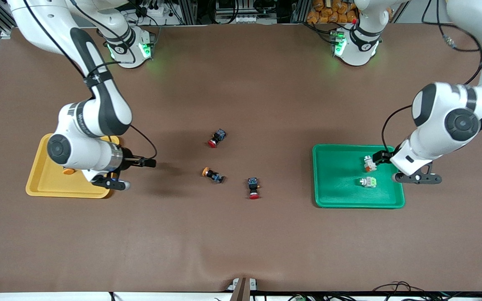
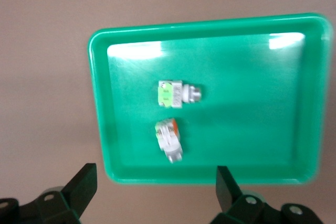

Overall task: Place green and yellow buttons in trays
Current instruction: 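Reach the right gripper to buttons while the left gripper withdraws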

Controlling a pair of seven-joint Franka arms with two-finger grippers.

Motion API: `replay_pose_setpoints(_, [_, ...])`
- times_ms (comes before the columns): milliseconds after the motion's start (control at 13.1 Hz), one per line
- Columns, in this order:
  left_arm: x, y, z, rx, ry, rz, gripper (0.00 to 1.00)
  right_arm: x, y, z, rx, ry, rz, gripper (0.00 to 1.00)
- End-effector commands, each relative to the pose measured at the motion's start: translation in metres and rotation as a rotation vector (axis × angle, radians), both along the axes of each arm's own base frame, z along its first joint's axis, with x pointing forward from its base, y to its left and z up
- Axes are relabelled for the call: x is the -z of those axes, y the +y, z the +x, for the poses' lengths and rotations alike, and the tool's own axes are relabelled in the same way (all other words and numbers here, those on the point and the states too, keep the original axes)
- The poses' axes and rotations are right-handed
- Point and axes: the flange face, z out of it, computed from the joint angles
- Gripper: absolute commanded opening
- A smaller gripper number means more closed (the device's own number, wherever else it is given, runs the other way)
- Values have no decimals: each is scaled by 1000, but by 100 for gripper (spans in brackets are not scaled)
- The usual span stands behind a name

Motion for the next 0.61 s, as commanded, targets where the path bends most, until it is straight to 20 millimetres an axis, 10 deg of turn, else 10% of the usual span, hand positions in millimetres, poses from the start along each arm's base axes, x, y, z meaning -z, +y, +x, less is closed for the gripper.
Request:
replay_pose_setpoints(0, [-34,-7,3,-6,32,2,100,-4,43,3,-49,-79,29,100])
replay_pose_setpoints(533, [-165,11,3,-55,19,33,100,45,128,7,-116,-363,92,100])
